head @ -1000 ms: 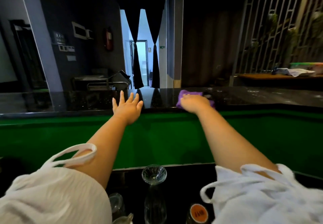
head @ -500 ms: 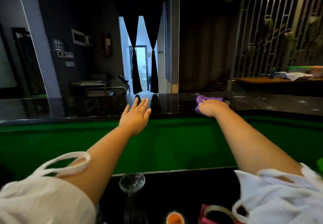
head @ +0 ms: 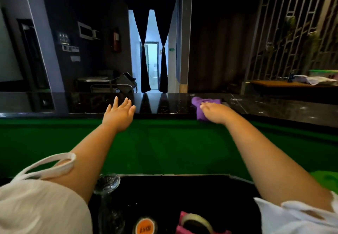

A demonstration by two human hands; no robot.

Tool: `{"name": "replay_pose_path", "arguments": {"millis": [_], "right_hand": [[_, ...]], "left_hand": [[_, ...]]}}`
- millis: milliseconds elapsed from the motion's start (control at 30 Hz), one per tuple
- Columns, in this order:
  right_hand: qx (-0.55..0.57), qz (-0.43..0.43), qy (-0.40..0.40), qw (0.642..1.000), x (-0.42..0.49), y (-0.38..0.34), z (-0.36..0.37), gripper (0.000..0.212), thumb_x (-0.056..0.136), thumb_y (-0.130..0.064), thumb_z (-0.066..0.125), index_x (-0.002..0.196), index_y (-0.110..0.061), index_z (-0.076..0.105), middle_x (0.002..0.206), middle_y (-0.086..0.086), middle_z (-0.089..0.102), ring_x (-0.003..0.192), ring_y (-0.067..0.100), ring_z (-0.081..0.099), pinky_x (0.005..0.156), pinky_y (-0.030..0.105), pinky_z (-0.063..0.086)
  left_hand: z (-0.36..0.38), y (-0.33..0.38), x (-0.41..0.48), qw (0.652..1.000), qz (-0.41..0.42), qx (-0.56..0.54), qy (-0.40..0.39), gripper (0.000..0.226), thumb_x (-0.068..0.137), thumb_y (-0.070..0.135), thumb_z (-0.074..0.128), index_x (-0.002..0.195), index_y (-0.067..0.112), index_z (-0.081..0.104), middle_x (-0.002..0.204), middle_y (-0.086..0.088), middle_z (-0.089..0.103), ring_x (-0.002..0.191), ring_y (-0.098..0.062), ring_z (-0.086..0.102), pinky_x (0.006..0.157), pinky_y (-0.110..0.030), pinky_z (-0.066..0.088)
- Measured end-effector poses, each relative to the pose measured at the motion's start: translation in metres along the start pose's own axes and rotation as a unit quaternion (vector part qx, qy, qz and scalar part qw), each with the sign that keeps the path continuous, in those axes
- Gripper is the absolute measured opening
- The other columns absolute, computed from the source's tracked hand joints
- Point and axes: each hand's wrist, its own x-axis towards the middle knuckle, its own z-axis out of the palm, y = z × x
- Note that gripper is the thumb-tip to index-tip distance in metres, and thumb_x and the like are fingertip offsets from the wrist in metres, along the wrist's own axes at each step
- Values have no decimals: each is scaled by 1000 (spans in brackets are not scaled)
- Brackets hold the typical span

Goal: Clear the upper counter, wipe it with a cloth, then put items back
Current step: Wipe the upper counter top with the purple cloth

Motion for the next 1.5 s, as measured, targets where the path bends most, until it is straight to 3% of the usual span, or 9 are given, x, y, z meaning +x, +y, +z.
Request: {"name": "replay_pose_path", "arguments": {"millis": [167, 400, 600, 733, 833, 967, 1100, 1267, 1500], "right_hand": [[-6, -27, -24, 999, 32, -13, 1, 49, 100, -17, 26, 146, -1, 27, 154, 18, 26, 140, 31, 29, 116, 44, 23], [33, -150, -3, 988, 24, -100, 15, 48, 103, -23, 16, 149, -16, 26, 158, 4, 20, 143, 25, 26, 116, 46, 22], [75, -127, -3, 989, 19, -86, 13, 48, 103, -35, 16, 149, -24, 27, 157, 1, 23, 143, 22, 26, 115, 44, 20], [80, -35, -25, 996, 21, -54, 5, 48, 105, -32, 15, 151, -20, 18, 159, 3, 13, 146, 22, 16, 118, 37, 11], [63, 9, -30, 997, 27, -59, 5, 49, 104, -29, 12, 152, -18, 14, 160, 3, 6, 147, 26, 10, 120, 41, 10], [54, -13, -36, 998, 34, -89, 9, 49, 103, -27, 11, 152, -21, 12, 160, 2, 4, 147, 27, 7, 119, 46, 11], [54, -52, -13, 997, 29, -106, 10, 48, 103, -29, 12, 151, -25, 19, 160, -2, 10, 145, 24, 18, 116, 41, 18], [98, -110, -25, 989, 15, -84, 8, 46, 103, -37, 21, 149, -32, 25, 159, -8, 15, 146, 16, 17, 117, 41, 16], [72, -36, -80, 993, 37, -77, 0, 49, 104, -32, 14, 152, -23, 11, 161, -1, 2, 148, 24, 5, 120, 41, 7]], "left_hand": [[-1, 3, 3, 1000, -16, -1, -12, 53, 102, 35, 13, 151, 18, 5, 160, 5, -3, 146, -24, -13, 119, -43, 0], [-1, 2, 6, 999, -17, 18, -32, 51, 101, 27, 13, 151, 16, 14, 160, 3, -6, 145, -29, -16, 119, -47, 0], [-4, 3, 0, 999, -6, -11, -35, 52, 102, 30, 13, 152, 18, 4, 160, 3, -5, 146, -26, -14, 118, -44, -1], [-7, 0, 1, 998, 12, -21, -56, 53, 102, 31, 13, 152, 18, 4, 160, 4, -6, 146, -25, -15, 118, -43, -3], [-9, -2, 2, 997, 17, -24, -65, 53, 102, 32, 13, 152, 18, 3, 160, 3, -6, 146, -25, -16, 118, -43, -5], [-8, -3, 3, 997, 21, -21, -66, 53, 102, 33, 13, 152, 19, 3, 160, 3, -6, 146, -25, -16, 118, -44, -5], [-10, -2, 3, 997, 16, -23, -76, 53, 102, 33, 13, 152, 19, 3, 160, 3, -5, 146, -25, -16, 118, -44, -5], [-16, -1, 2, 995, 14, -25, -91, 53, 102, 33, 13, 152, 19, 3, 160, 3, -5, 146, -25, -15, 118, -43, -4], [-14, -1, 1, 996, 19, -22, -86, 53, 102, 33, 13, 152, 17, 3, 160, 2, -3, 146, -25, -14, 119, -43, -4]]}}
